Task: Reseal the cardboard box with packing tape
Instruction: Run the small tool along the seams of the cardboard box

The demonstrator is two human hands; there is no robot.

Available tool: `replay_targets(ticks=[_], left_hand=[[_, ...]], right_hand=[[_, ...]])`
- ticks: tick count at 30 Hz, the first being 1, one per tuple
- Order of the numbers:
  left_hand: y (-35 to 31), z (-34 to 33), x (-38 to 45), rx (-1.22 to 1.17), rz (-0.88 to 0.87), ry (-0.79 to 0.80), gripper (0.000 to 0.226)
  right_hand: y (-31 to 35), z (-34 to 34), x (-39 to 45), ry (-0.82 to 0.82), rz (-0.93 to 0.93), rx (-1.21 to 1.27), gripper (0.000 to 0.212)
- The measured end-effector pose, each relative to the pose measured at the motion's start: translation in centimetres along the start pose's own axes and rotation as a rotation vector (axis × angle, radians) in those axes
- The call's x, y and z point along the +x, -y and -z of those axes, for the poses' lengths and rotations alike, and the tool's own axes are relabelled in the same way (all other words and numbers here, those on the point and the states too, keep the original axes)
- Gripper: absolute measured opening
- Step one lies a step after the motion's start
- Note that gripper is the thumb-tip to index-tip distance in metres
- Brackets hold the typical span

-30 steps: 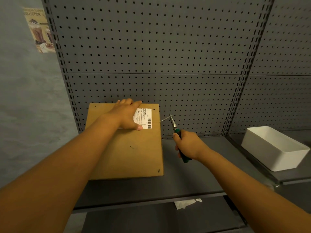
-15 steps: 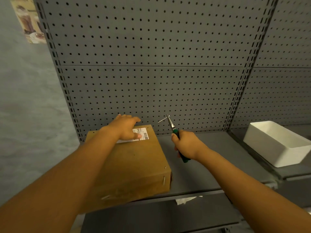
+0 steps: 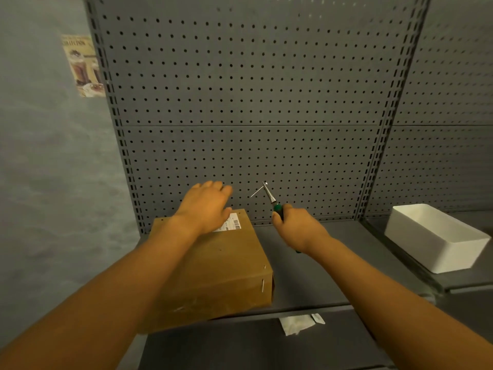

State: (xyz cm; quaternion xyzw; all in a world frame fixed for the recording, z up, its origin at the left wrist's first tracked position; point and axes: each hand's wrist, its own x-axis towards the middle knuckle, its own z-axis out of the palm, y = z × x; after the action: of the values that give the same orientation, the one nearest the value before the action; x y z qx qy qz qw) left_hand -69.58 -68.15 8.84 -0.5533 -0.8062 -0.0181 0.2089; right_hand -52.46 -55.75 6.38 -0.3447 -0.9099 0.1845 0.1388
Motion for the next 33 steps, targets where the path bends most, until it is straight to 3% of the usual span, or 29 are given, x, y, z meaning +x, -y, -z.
replay_targets(ticks=[12, 23, 33], left_hand=[[-6.4, 3.6, 1.7, 0.071, -0.043, -0.022, 0.044], [-22.2, 3.5, 8.7, -0.011, -0.082, -0.019, 0.048], [-33.1, 1.4, 13.7, -0.054, -0.14, 0.053, 0.046]], right_hand=[[-4.9, 4.7, -1.7, -0.11, -0.004, -0.136, 0.037], [-19.8, 13.0, -3.5, -0.18, -0.073, -0.162, 0.037], [-31.7, 16.3, -4.8, -0.183, -0.164, -0.192, 0.039]])
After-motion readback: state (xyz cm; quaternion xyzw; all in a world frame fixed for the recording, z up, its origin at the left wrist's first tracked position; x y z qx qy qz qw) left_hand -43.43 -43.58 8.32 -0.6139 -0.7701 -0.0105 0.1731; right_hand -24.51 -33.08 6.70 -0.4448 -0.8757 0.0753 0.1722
